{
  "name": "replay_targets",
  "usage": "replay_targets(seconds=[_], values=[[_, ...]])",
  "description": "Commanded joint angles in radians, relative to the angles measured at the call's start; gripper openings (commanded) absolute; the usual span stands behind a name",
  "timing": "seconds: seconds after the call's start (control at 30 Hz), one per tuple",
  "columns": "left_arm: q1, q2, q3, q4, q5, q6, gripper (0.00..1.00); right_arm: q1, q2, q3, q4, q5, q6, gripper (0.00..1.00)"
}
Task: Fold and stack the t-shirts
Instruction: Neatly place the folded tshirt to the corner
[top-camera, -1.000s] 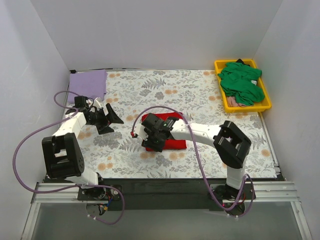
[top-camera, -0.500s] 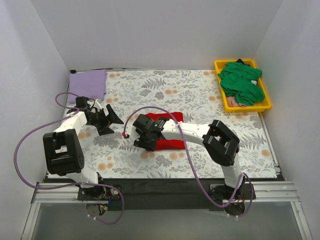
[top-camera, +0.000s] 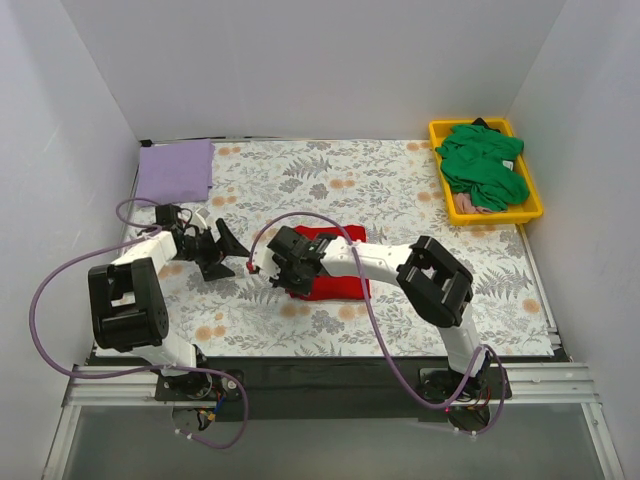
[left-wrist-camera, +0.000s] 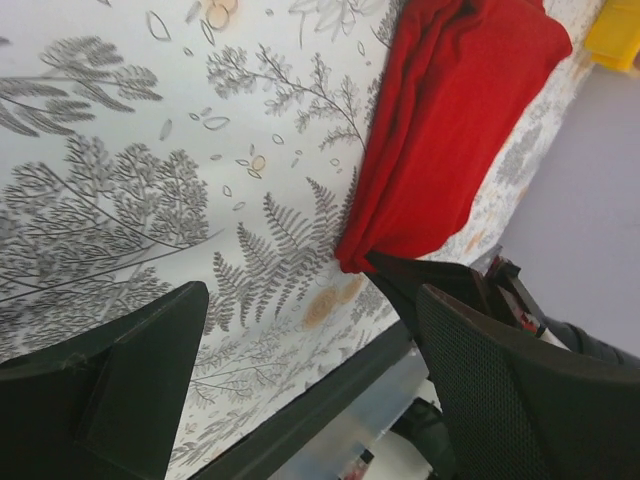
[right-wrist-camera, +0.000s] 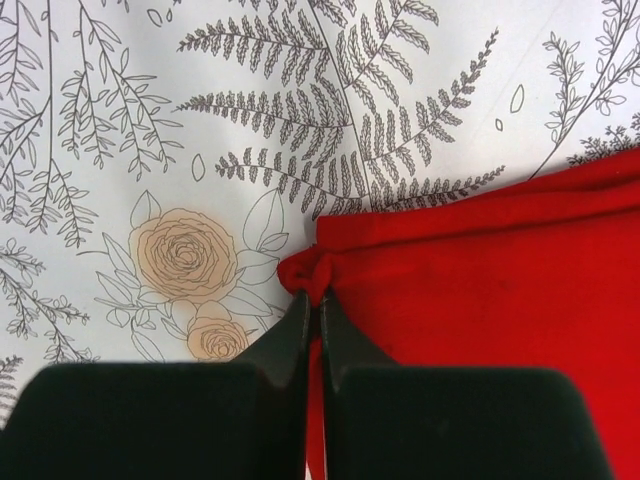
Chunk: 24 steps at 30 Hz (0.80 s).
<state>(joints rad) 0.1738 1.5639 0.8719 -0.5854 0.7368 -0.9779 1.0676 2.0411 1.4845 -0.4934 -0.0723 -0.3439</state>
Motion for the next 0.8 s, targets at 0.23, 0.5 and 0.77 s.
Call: replay_targets(seconds=[0.23,0.5,0.77], values=[[-0.105,0.071,-0.047,0.295,0.222,-0.247,0.87,-0.113,-0.159,-0.032,0.049,-0.162,-0.046,0.01],[-0.258,0.209,-0.01,0.492,0.193,-0.475,0.88,-0.129,-0.179,-0.018,0.055,-0.19,-0.029,0.01],[-0.347,0.275,-0.019,0.668,0.156,-0.637,0.88,-0.132,-0.15,0.019,0.053,-0.23,0.0,0.01]])
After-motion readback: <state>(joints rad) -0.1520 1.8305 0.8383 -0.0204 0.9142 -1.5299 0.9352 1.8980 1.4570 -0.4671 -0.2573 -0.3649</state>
